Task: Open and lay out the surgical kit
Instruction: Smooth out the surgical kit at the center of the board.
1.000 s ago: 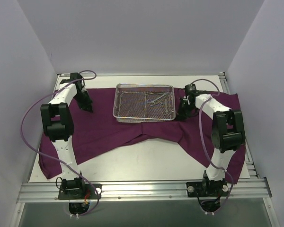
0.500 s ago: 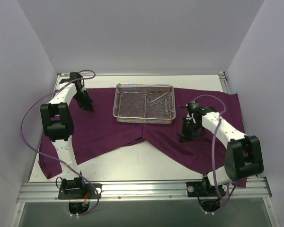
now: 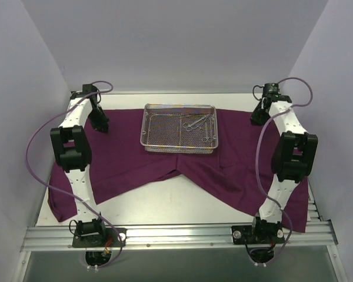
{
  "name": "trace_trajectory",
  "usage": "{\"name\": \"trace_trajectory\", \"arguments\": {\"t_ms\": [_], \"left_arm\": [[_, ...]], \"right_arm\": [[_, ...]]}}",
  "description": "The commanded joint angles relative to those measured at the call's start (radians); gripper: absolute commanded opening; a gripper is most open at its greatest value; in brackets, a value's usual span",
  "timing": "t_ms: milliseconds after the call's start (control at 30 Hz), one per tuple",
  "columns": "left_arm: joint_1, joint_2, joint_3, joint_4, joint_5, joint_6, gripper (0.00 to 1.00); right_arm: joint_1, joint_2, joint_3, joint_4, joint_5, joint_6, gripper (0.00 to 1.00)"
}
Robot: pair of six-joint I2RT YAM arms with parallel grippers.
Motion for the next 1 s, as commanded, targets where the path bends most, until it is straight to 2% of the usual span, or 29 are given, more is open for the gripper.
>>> {"name": "trace_trajectory", "arguments": {"t_ms": [0,33,133,233,367,500,833,967], "left_arm": [[0.020,0.027,0.102,0.017,-0.111,-0.004,0.14],[0.024,0.044,0.130,-0.006,-0.125,-0.009,0.08],[0.042,0.127,0.249,-0.049,-0.142,-0.021,0.02],[0.050,0.205,0.357,-0.066,-0.127,-0.026,0.02],[0.042,0.286,0.428,-0.087,-0.052,-0.021,0.02],[0.051,0.363,0.506,-0.176,-0.030,-0.053,0.02],[0.125,0.517,0.670,-0.121,0.180,-0.083,0.03],[0.177,0.570,0.704,-0.058,0.324,-0.113,0.06]], "right_arm": [[-0.049,0.091,0.116,0.005,0.149,-0.027,0.00],[-0.073,0.112,0.136,0.005,0.154,-0.036,0.00],[-0.098,0.180,0.186,0.019,0.147,-0.059,0.00],[-0.095,0.226,0.205,0.033,0.138,-0.079,0.00],[-0.098,0.298,0.205,0.051,0.135,-0.096,0.00],[-0.097,0.347,0.199,0.059,0.101,-0.101,0.00],[-0.098,0.565,0.372,0.042,0.078,-0.119,0.00],[-0.098,0.674,0.488,-0.010,0.078,-0.131,0.00]]}}
